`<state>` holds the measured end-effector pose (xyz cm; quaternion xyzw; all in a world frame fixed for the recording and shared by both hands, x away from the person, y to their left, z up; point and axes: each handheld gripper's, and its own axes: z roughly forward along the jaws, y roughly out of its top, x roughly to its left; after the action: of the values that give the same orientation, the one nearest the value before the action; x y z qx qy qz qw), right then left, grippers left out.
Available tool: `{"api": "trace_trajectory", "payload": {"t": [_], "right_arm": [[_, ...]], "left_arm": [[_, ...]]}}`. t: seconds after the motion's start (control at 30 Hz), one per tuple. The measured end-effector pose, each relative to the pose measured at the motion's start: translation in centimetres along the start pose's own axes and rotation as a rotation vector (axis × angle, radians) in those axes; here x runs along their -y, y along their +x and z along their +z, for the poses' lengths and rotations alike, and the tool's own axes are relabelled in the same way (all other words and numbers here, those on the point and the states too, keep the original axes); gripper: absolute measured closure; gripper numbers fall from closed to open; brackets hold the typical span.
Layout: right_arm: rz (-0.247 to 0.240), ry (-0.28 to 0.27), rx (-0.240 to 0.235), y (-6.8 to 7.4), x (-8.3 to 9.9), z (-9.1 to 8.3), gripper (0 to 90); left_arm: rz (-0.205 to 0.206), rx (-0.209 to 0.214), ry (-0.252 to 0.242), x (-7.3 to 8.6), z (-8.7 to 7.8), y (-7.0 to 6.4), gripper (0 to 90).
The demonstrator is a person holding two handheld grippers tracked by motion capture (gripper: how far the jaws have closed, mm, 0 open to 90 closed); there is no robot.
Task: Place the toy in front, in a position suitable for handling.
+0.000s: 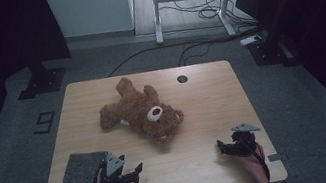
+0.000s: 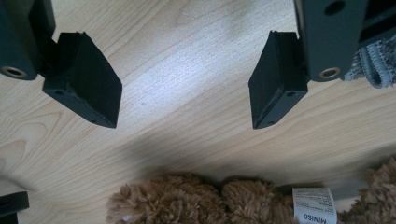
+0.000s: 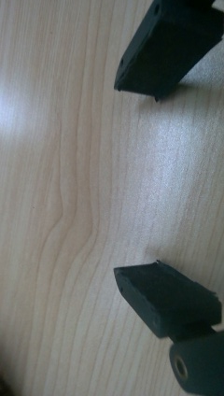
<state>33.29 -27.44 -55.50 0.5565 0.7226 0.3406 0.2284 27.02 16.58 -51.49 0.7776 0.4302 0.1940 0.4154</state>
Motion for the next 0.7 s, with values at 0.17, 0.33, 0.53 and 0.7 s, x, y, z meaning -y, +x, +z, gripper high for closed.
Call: {"api": "trace_trajectory", "payload": {"t": [0.17, 0.33, 0.53, 0.7], "right_arm": [[0.015, -0.033, -0.037, -0.1, -0.1, -0.3, 13.6], [0.021, -0.079, -0.095, 0.4, -0.6, -0.7, 14.0], [-0.007, -0.096, -0.129, 1.5, -1.1, -0.7, 14.3], [-0.025, -0.101, -0.142, 2.1, -1.6, -0.2, 14.8]], "left_arm": [[-0.01, -0.009, -0.001, -0.1, -0.2, 0.3, 25.6], [-0.01, -0.032, -0.015, -0.4, -0.6, 0.3, 25.6], [-0.003, -0.041, -0.005, -0.7, 0.1, 0.4, 25.6], [-0.012, -0.038, 0.015, -1.1, 1.0, 0.9, 25.6]]}}
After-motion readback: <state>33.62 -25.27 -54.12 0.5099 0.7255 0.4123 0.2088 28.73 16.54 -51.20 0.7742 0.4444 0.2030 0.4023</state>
